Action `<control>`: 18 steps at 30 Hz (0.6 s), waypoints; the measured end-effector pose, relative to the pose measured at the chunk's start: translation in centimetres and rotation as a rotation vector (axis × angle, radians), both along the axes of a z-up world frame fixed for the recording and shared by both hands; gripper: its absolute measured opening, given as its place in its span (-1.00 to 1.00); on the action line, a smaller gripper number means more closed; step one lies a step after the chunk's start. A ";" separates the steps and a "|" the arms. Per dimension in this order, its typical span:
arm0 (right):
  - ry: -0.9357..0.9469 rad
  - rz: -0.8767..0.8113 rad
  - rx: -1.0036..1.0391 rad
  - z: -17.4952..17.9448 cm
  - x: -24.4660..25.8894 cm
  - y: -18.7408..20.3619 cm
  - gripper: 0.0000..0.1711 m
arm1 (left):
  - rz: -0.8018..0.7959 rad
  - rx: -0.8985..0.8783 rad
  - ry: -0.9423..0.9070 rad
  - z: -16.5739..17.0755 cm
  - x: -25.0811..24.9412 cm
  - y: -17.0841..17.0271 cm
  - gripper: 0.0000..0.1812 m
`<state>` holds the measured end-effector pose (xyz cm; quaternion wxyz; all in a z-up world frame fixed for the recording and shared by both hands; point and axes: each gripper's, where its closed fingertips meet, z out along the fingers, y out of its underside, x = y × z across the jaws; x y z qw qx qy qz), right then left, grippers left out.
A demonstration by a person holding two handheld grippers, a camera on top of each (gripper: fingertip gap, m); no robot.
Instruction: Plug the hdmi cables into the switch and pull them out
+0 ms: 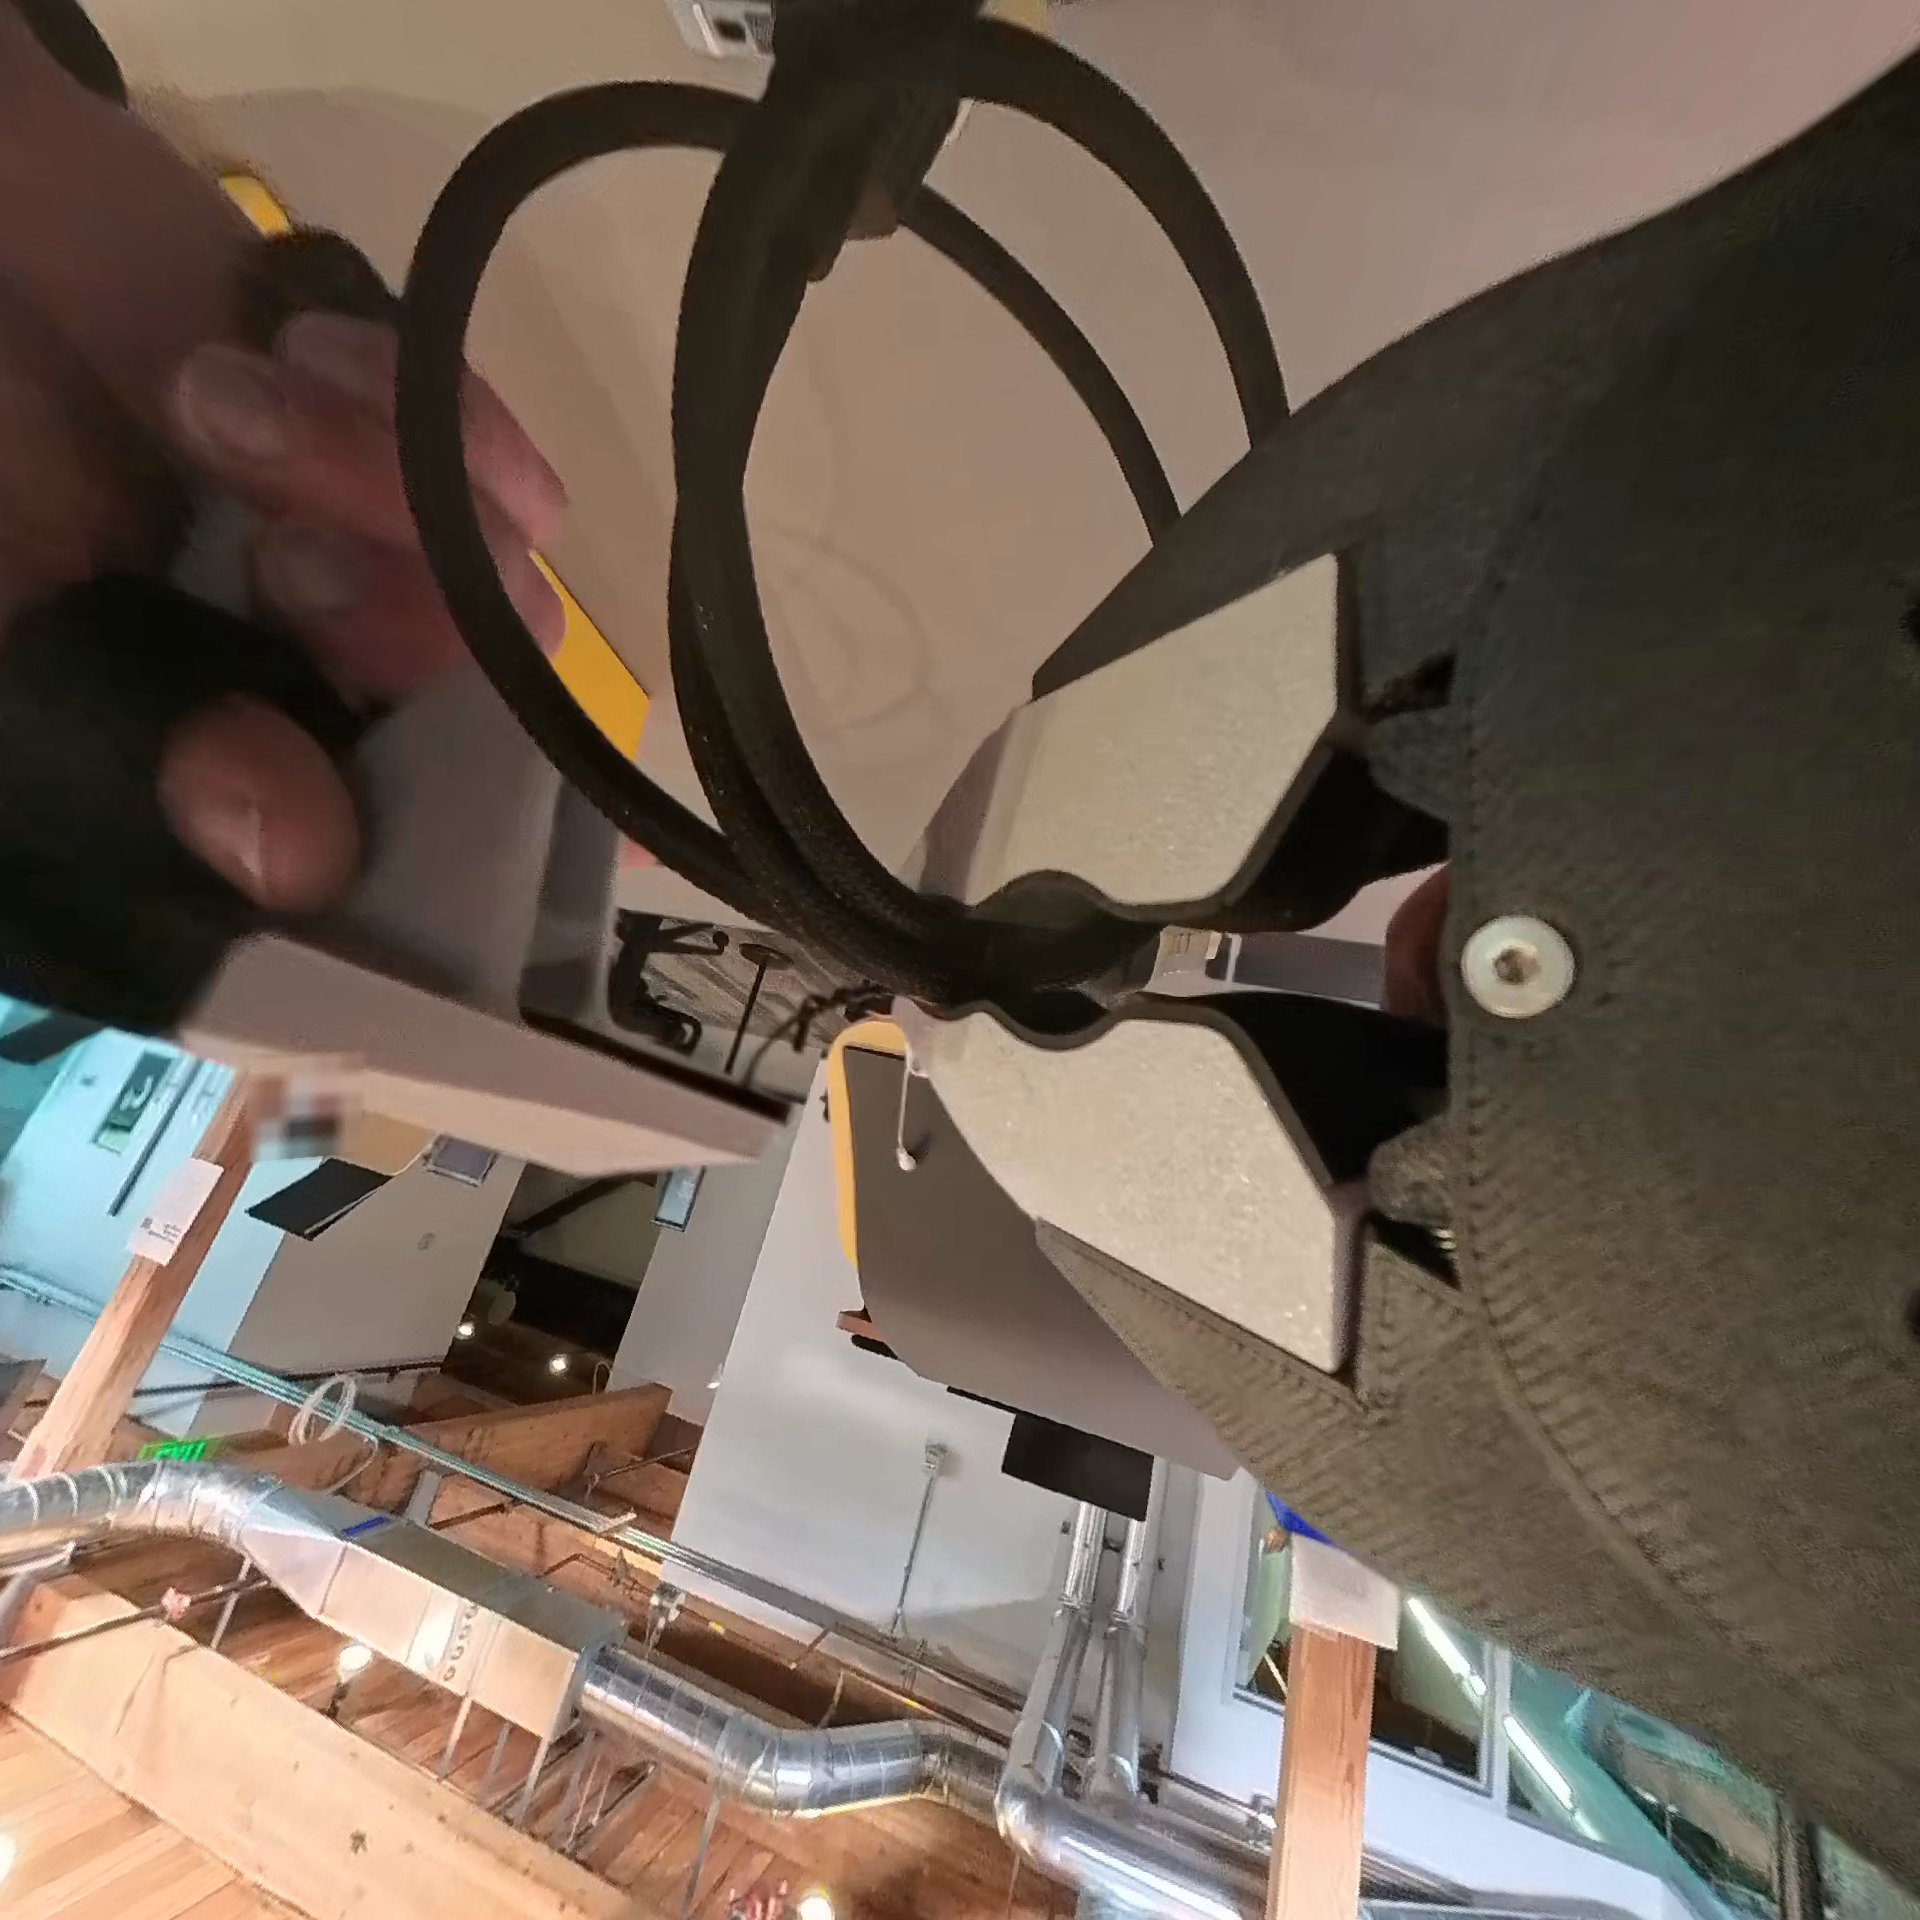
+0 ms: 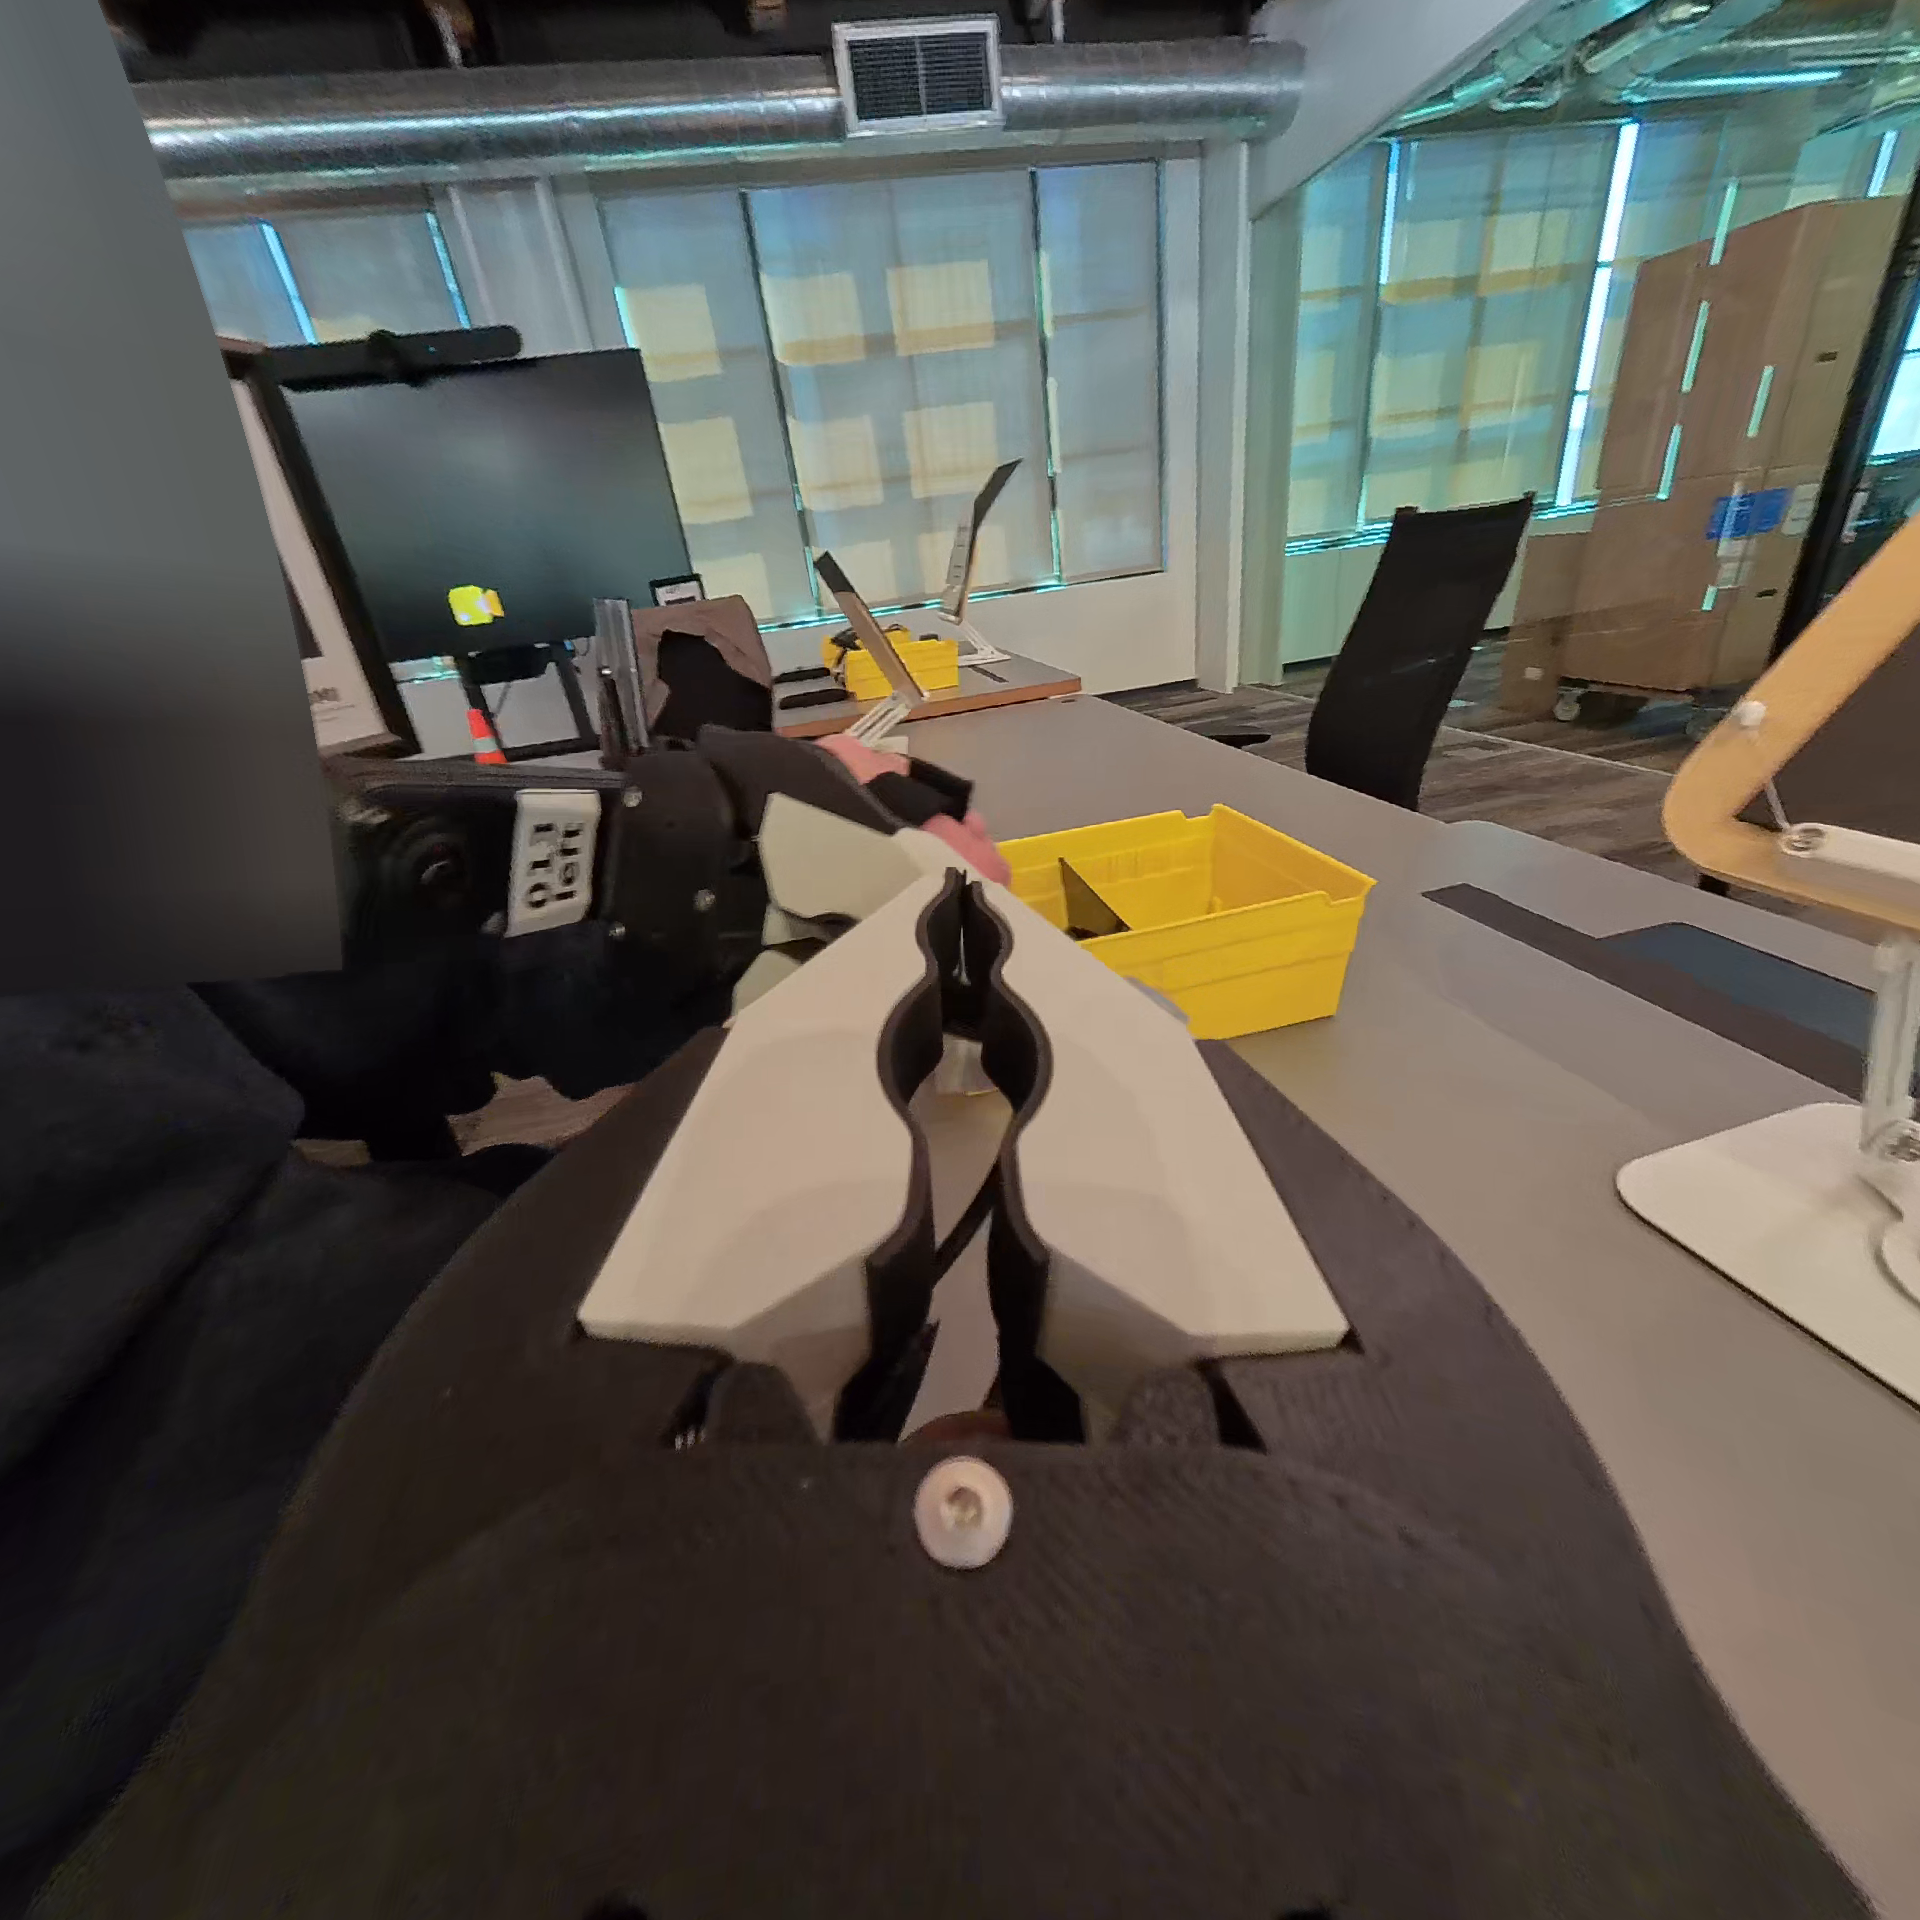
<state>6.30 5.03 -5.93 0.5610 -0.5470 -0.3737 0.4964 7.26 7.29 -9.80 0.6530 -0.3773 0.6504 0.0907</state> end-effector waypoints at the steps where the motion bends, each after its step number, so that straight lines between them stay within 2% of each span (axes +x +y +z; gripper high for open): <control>1: -0.004 -0.017 0.000 -0.1 0.0 0.4 -1.00 | -0.009 0.008 0.012 -0.2 0.2 -0.3 -0.93; 12: -0.110 -0.124 0.031 -2.3 0.3 2.2 -1.00 | -0.032 0.021 0.007 -0.1 0.2 -0.7 -0.93; 18: -0.098 -0.076 0.112 -1.5 1.2 0.8 -1.00 | -0.033 -0.031 -0.002 -0.2 0.1 -0.4 -0.93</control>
